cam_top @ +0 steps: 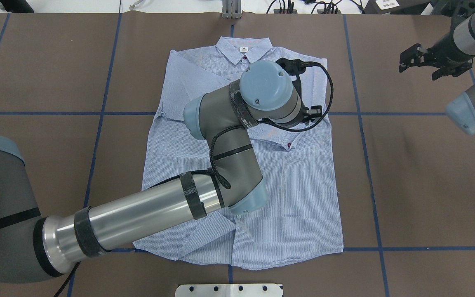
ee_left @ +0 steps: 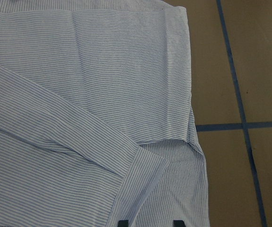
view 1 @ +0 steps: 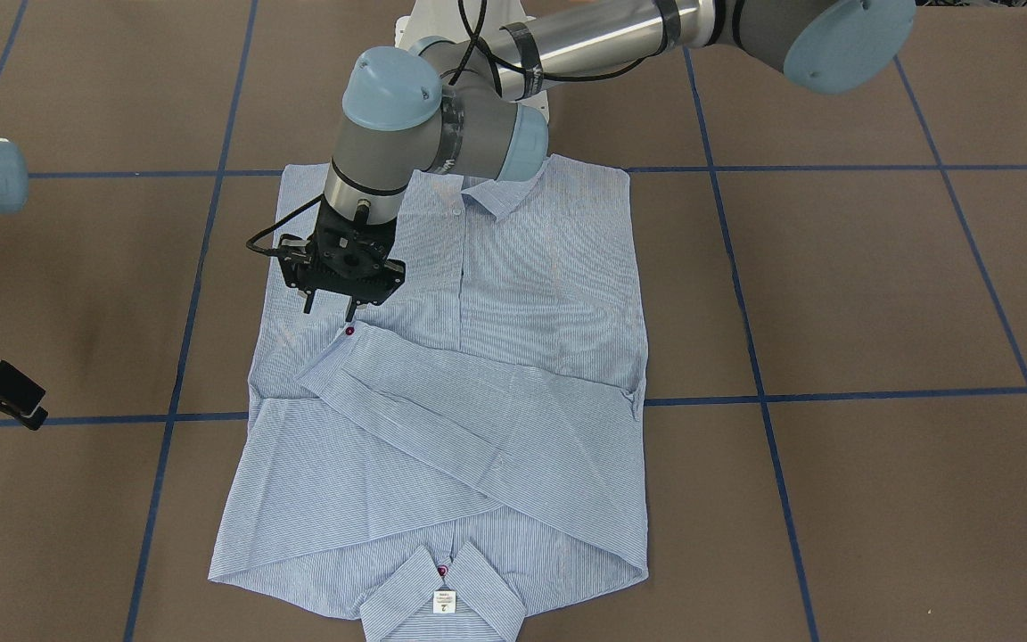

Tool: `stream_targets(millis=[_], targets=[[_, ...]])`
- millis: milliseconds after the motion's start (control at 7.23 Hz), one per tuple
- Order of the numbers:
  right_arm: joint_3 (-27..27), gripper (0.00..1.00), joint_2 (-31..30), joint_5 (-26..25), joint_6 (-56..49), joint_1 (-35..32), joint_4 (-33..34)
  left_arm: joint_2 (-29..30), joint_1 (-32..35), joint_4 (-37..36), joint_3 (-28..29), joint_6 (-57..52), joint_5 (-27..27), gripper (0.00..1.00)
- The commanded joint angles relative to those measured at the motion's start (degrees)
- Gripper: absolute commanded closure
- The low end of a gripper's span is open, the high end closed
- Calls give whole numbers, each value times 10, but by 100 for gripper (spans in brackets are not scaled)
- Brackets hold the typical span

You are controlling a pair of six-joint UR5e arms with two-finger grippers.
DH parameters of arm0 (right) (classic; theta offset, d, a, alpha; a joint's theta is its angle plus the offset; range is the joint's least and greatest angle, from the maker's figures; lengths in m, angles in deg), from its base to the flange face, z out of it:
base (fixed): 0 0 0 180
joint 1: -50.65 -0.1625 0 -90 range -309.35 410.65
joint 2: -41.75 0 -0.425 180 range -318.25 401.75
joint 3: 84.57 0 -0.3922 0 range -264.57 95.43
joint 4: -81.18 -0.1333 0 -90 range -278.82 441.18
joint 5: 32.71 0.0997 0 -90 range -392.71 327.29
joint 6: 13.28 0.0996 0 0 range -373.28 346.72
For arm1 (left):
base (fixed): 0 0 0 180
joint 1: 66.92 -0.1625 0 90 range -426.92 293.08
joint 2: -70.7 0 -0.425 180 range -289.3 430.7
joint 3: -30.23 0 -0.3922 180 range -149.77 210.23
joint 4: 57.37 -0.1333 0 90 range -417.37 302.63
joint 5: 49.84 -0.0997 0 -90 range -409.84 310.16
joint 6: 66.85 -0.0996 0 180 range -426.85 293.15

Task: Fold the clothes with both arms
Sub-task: 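Fold the held sleeve across the shirt front with the left gripper, then release the sleeve with the left gripper while the right gripper moves to the hem corner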

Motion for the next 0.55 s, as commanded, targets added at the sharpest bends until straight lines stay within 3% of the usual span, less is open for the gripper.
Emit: stream_targets(millis=[0,138,415], targets=[[-28,0,-18,0,31,18,0,-8,4,-10,-41,4,4,27],[-79,0,-43,-7,100,49,0,-51,7,-11,-102,4,5,23],[-201,0,-88,-73,311,148,2,-199,29,-11,-293,1,12,23]])
